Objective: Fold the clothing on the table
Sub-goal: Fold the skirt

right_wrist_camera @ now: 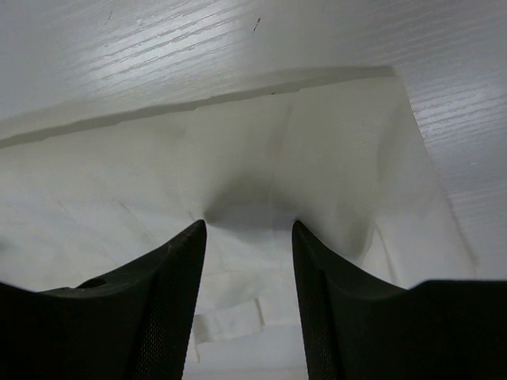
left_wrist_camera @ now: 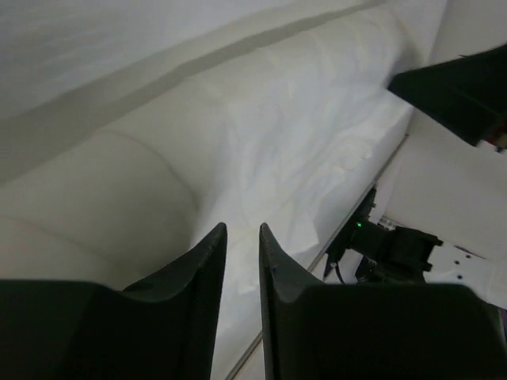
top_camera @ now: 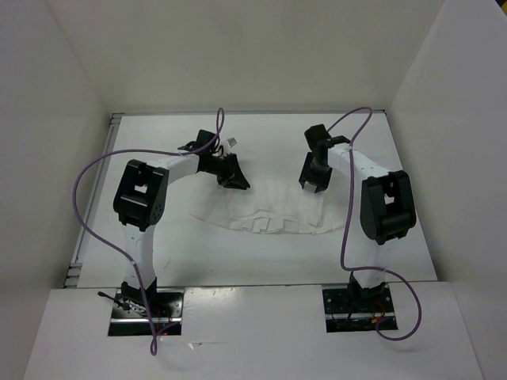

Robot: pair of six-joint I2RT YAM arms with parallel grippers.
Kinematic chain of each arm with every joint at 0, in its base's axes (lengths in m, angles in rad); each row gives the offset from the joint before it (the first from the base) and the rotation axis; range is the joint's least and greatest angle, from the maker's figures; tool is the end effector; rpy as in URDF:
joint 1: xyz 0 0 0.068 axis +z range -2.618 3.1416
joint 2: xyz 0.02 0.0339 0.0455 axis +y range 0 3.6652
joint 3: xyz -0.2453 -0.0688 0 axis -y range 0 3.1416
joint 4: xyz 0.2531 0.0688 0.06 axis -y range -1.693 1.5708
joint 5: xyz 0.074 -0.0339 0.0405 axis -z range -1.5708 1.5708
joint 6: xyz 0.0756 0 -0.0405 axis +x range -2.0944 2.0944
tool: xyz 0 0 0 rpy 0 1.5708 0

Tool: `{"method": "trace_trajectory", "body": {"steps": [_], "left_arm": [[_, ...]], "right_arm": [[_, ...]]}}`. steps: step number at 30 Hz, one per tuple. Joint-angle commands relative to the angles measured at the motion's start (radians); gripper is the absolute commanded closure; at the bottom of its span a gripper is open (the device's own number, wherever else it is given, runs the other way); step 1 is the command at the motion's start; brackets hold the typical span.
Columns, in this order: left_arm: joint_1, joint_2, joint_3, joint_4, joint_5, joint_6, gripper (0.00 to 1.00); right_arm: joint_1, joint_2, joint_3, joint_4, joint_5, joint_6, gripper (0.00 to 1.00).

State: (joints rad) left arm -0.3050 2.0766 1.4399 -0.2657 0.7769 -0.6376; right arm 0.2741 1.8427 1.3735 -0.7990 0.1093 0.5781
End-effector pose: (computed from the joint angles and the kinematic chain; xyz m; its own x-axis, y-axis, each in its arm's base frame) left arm 0.4203 -0.1879 0.1255 -0.9757 -0.1379 -0.1704 0.0594 0.5820 -0.8110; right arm 0.3711 0.0958 0.1465 -0.8995 0.3113 -0.3065 0.3030 0.9500 0.0756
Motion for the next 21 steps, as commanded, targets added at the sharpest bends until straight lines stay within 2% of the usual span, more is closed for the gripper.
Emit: {"method": "trace_trajectory", "body": {"steps": [1, 5, 10, 16, 17, 20, 21], "left_arm": [[0.009, 0.040, -0.016, 0.031, -0.056, -0.028, 0.71], [0.056, 0.039, -0.113, 0.020, -0.142, -0.050, 0.75], [0.138, 0.002, -0.217, 0.020, -0.223, -0.060, 0.76], [0.170, -0.038, -0.260, -0.003, -0.260, -0.050, 0.76], [0.179, -0.038, -0.260, -0.003, -0.260, -0.050, 0.76], [0.179, -0.038, -0.260, -0.003, -0.242, -0.050, 0.76], [0.179, -0.038, -0.260, -0.003, -0.242, -0.050, 0.76]], "right_arm": [[-0.012, 0.016, 0.041, 0.043, -0.031, -0.018, 0.47], [-0.024, -0.034, 0.004, 0.043, 0.019, -0.008, 0.47], [-0.130, -0.147, -0.059, 0.043, -0.009, 0.011, 0.49], [-0.233, -0.148, -0.151, 0.110, -0.181, 0.002, 0.67], [-0.242, -0.139, -0.174, 0.127, -0.216, 0.002, 0.74], [-0.242, -0.087, -0.208, 0.202, -0.356, 0.002, 0.83], [-0.242, -0.071, -0.208, 0.219, -0.388, 0.012, 0.89]]}}
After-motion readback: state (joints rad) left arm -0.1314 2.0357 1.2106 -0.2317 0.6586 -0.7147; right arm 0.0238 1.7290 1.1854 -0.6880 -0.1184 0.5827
